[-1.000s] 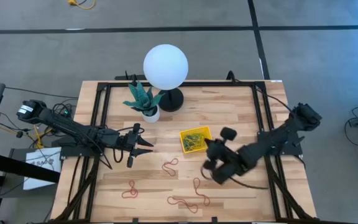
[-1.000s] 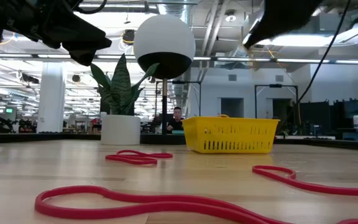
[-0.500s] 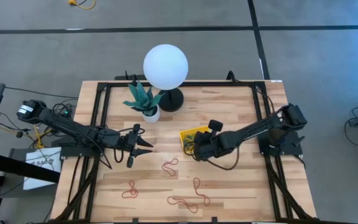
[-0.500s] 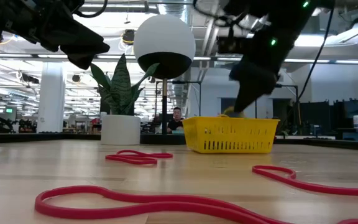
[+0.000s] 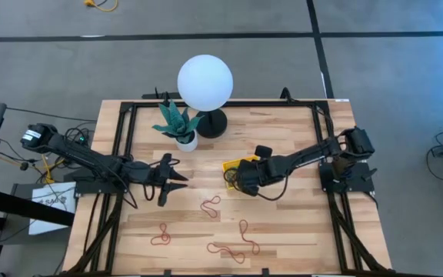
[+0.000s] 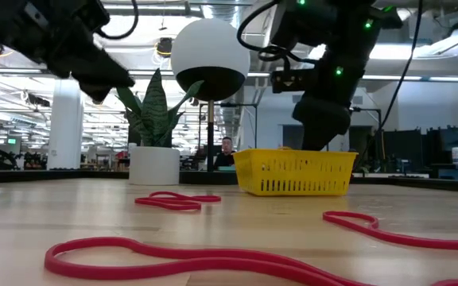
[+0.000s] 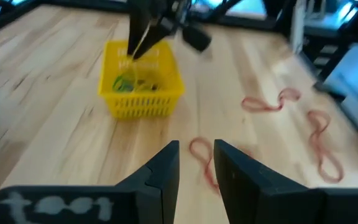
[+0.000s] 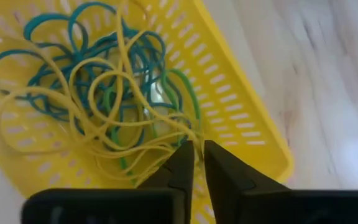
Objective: Pick and place items into bin
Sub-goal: Put the yellow rubber band into the yellow bin, then put the red rubber band into the yellow bin
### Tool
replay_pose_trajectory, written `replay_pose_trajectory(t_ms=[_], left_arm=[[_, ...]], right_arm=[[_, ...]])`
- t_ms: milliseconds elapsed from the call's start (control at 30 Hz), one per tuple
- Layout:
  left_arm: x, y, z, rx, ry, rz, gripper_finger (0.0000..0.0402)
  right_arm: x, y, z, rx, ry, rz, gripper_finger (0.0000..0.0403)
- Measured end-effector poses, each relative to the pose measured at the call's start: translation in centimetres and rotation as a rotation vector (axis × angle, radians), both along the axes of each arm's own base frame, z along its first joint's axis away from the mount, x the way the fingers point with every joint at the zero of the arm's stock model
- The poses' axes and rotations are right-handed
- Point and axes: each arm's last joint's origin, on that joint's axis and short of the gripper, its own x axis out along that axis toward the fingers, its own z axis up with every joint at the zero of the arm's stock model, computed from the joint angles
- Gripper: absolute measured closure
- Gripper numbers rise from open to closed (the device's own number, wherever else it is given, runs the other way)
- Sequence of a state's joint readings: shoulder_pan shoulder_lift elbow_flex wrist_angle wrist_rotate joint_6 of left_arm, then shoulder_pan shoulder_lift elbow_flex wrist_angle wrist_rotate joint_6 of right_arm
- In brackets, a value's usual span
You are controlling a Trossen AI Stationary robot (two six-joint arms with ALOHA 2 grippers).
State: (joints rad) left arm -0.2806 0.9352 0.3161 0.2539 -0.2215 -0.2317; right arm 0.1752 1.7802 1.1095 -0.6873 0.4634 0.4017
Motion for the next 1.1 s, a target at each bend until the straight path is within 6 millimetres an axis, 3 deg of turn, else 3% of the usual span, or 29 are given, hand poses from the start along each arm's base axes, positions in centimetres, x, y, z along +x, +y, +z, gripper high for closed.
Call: replay_pose_trajectory(t_ms=[300,567,733,867,1100], left_arm=[[-0.3,0.1,-0.6,-0.097,0.069,0.076,0.0313],[1.1,-1.0,-2.0,-0.167,0.089,0.066,0.0313],[3.3,-2.6,-3.2,-0.171,0.131,0.05,0.0313],[6.1,-3.7,-4.0,-0.174,0.198,0.076,0.0313],[10.7,-5.5,-5.8,-0.099,0.372,0.049,0.0313]], right_arm=[[0.4,0.2,0.5,-0.016,-0.001,0.047,0.0316],[2.3,1.3,4.2,-0.036,-0.057,0.161,0.0305],[3.1,1.5,6.9,-0.038,-0.082,0.175,0.0305],[3.3,1.6,8.6,-0.039,-0.075,0.175,0.0305],[2.6,2.1,9.3,-0.015,-0.039,0.117,0.0305]])
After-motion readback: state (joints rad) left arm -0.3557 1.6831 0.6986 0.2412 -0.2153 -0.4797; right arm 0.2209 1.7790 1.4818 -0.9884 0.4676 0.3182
